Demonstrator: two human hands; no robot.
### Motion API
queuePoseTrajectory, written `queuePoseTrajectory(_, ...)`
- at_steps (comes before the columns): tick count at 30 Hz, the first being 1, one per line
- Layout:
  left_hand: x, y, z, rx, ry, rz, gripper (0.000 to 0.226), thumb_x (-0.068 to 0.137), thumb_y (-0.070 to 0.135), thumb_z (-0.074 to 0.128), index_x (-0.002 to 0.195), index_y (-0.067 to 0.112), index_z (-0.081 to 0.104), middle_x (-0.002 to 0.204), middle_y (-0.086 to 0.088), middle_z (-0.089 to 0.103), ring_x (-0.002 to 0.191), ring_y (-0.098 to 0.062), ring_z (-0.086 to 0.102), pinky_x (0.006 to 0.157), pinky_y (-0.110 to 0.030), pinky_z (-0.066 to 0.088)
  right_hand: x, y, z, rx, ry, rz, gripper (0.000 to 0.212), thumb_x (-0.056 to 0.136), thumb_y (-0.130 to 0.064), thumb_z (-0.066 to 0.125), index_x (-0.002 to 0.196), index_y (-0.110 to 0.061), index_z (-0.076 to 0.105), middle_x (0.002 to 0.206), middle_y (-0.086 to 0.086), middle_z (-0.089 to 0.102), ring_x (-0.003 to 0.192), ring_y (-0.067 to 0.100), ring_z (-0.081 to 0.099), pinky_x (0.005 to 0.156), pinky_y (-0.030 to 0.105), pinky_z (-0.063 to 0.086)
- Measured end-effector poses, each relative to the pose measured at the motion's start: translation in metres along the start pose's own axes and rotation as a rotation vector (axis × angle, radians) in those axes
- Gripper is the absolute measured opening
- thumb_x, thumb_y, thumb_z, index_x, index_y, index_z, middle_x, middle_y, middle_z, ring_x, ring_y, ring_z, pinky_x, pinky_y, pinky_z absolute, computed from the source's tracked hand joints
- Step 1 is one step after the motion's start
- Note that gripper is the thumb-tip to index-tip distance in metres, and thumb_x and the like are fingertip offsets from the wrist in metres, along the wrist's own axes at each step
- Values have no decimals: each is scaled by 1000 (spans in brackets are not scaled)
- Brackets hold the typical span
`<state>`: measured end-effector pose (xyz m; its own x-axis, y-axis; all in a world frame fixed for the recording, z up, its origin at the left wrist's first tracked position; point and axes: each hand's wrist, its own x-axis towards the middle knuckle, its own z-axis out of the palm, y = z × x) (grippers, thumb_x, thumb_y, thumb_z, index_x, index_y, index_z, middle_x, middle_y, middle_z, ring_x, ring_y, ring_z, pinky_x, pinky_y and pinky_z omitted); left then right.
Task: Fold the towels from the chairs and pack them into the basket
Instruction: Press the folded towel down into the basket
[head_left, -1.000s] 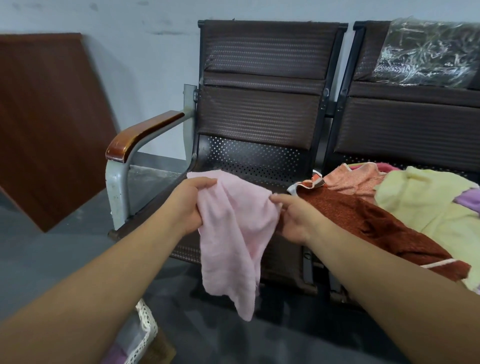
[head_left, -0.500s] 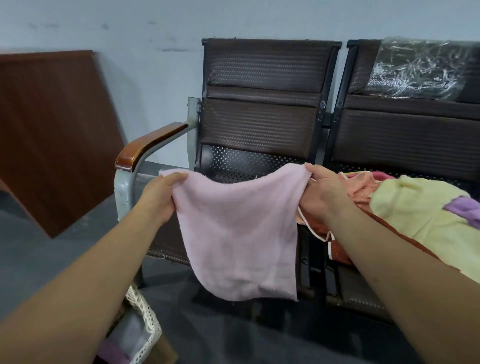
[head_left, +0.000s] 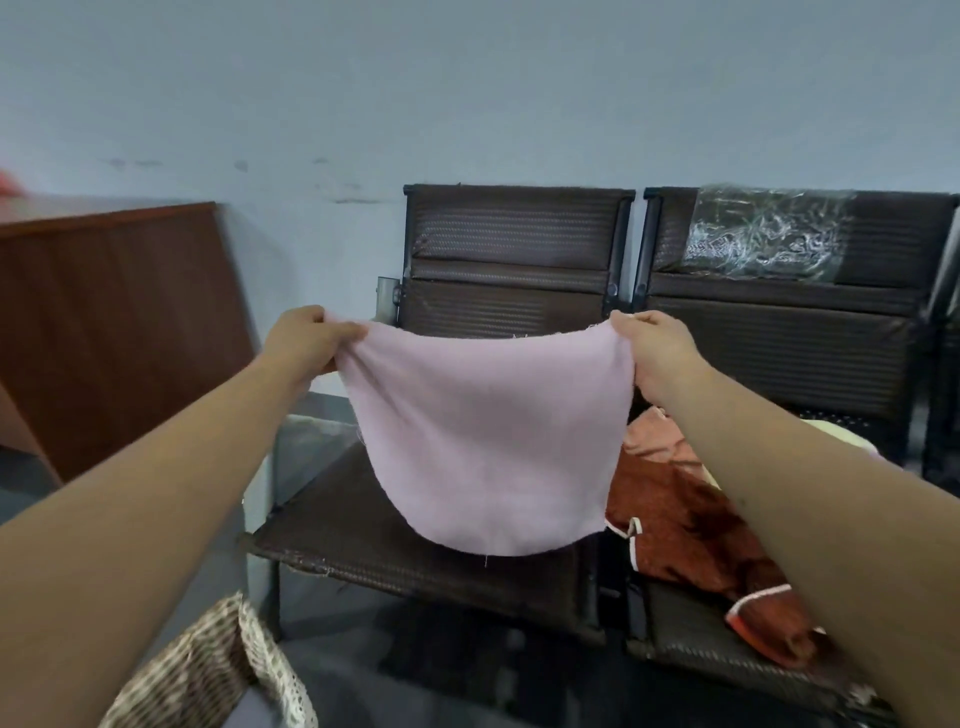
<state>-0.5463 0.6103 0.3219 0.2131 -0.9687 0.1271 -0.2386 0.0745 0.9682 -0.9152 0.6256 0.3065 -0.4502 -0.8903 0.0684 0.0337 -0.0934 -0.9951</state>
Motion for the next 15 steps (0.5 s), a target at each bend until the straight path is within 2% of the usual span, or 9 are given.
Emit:
queuePoseTrajectory(3, 2, 10, -4, -34, 26, -11, 38, 85, 0, 65, 69, 20, 37, 71, -2, 30, 61, -19, 33, 46, -24, 32, 3, -8, -8, -32, 4, 16, 18, 82, -23, 80, 92, -15, 67, 104, 15, 71, 95, 31, 70, 89, 50, 58)
queuePoseTrajectory(5, -1, 10, -6, 3, 20, 28, 28, 87, 1, 66, 81, 20, 46, 75, -4, 38, 60, -19, 37, 44, -23, 35, -2, -12, -10, 11, -51, 22, 12, 87, -13, 76, 96, -13, 68, 105, 18, 70, 92, 31, 69, 82, 44, 59)
queuePoseTrajectory(6, -5, 9, -7, 9, -2, 51, 21, 89, 2, 66, 94, 19, 53, 80, -6, 44, 65, -20, 45, 50, -25, 45, -5, -12, -12, 20, -97, 35, 10, 89, -8, 72, 99, -9, 70, 102, 19, 70, 90, 31, 68, 78, 42, 58)
queuePoseTrajectory(8, -5, 3, -10, 49, -64, 100, 28, 93, 6, 64, 115, 22, 61, 88, -6, 53, 80, -23, 57, 79, -32, 56, -8, -10, -15, -19, -196, 57, 13, 90, 2, 67, 101, -3, 71, 99, 18, 69, 93, 32, 67, 83, 41, 55)
queuePoseTrajectory(9, -3, -1, -12, 113, -68, 130, 29, 93, 8, 64, 117, 24, 65, 89, -3, 57, 87, -24, 59, 91, -36, 54, -8, -8, -17, -67, -232, 56, 15, 90, 5, 65, 99, -5, 71, 103, 18, 70, 99, 32, 66, 89, 42, 54)
queuePoseTrajectory(10, -3, -4, -13, 179, -58, 157, 27, 93, 9, 64, 114, 25, 69, 90, 0, 60, 92, -23, 60, 96, -36, 52, -7, -6, -17, -115, -251, 49, 15, 90, 4, 65, 98, -7, 72, 107, 18, 70, 103, 32, 66, 93, 42, 54)
queuePoseTrajectory(13, 2, -14, -17, 368, -48, 189, 23, 91, 11, 65, 111, 19, 74, 105, -1, 69, 103, -20, 61, 91, -29, 44, 1, 5, -16, -182, -214, 17, 9, 94, -7, 65, 100, -8, 72, 111, 17, 70, 103, 30, 66, 85, 40, 56)
queuePoseTrajectory(15, 7, -21, -17, 484, -56, 191, 24, 88, 13, 67, 110, 20, 75, 104, -3, 72, 102, -23, 64, 85, -29, 44, 11, 16, -12, -241, -192, -3, 19, 93, -8, 66, 111, -8, 70, 114, 16, 69, 103, 29, 65, 83, 39, 57)
